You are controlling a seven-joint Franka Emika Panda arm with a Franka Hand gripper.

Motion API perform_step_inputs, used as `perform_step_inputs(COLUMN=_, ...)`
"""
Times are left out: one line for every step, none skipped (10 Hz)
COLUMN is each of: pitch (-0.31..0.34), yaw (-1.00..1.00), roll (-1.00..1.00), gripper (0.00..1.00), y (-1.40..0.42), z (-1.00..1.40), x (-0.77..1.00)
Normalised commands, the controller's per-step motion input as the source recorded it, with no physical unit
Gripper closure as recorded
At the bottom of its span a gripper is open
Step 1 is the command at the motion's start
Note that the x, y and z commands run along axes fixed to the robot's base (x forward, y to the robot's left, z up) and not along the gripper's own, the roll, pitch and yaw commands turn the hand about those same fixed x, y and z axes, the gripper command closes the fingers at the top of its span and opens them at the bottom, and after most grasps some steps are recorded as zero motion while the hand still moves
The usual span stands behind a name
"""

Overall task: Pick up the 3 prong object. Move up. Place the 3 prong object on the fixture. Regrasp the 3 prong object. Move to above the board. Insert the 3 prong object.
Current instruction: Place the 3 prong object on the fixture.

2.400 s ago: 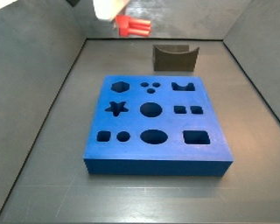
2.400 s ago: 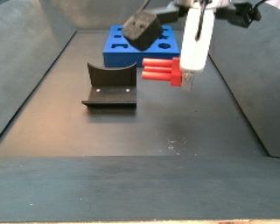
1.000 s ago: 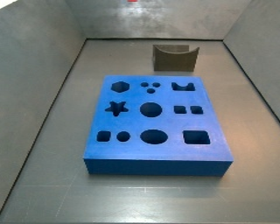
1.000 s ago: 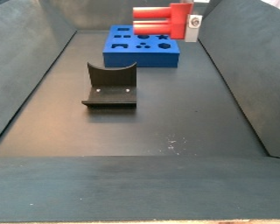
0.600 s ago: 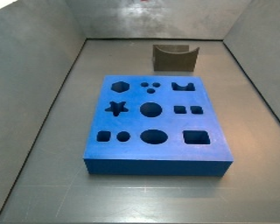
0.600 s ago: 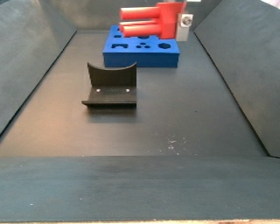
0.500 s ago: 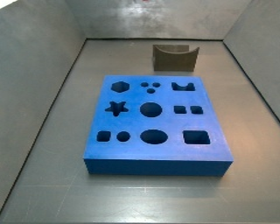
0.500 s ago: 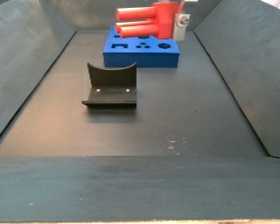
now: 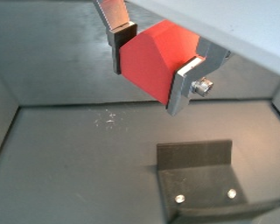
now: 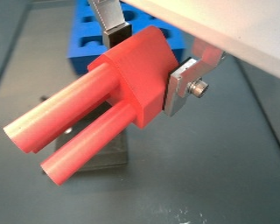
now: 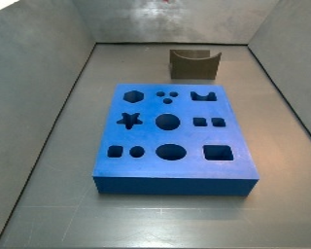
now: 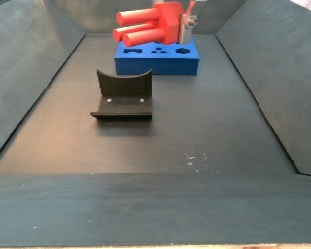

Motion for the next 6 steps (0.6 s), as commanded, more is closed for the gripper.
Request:
perform_step_inputs(pitch=0.020, yaw=1.00, roll=-0.84, gripper=1.00, y=-0.51, z=-0.02, x=1.00)
perform_step_inputs(pitch=0.028, yaw=1.00, roll=-0.93, gripper=1.00, y=-0.50, z=-0.02, x=1.00)
perform_step_inputs(pitch=0.041, yaw=1.00, roll=-0.95, gripper=1.00, y=-0.36, z=-0.02, x=1.00)
perform_step_inputs(pitch=0.068, yaw=1.00, roll=-0.99, gripper=1.00, y=-0.25, z=-0.03, x=1.00)
perform_step_inputs(pitch=0.088, yaw=1.00, roll=-1.00, gripper=1.00, y=-0.21, z=-0.03, x=1.00)
perform_step_inputs(pitch=0.140, yaw=0.96, roll=-1.00, gripper=1.00, y=-0.11, z=-0.02, x=0.89)
